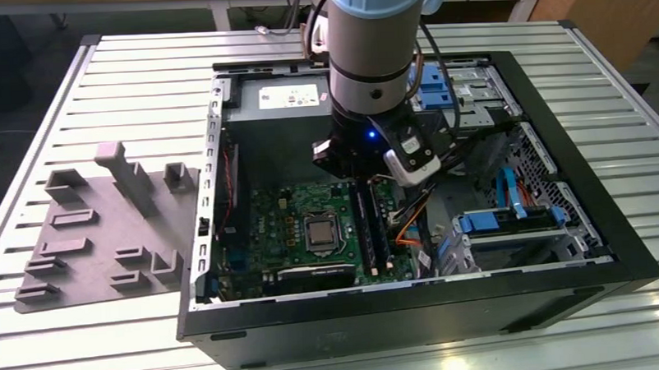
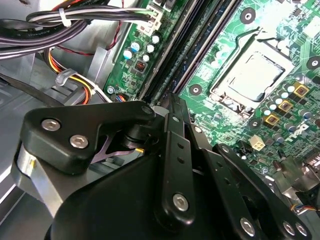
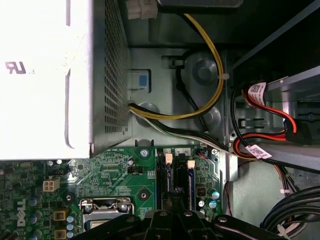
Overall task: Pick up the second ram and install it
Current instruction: 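Press down the second ram until it locks into place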
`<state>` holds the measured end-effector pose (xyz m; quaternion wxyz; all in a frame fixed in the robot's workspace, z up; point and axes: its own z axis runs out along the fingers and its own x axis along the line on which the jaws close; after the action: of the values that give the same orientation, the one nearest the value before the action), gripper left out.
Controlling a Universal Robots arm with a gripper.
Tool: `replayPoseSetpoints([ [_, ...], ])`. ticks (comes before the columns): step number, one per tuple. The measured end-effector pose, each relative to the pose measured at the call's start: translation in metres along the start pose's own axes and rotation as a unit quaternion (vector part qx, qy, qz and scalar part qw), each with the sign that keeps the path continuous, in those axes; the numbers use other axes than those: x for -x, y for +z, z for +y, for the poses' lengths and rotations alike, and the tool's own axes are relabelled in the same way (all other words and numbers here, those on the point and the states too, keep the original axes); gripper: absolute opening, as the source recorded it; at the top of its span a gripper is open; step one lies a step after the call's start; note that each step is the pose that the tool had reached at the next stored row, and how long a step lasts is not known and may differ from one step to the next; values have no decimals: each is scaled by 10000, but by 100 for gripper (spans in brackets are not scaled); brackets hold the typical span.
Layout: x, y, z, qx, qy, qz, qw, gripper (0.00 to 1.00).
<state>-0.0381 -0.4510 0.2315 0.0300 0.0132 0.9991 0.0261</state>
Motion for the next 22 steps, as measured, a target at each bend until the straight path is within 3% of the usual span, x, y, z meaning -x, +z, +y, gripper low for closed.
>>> replayPoseSetpoints([
  [22,-3,34,49,0,0,0,10000,11],
])
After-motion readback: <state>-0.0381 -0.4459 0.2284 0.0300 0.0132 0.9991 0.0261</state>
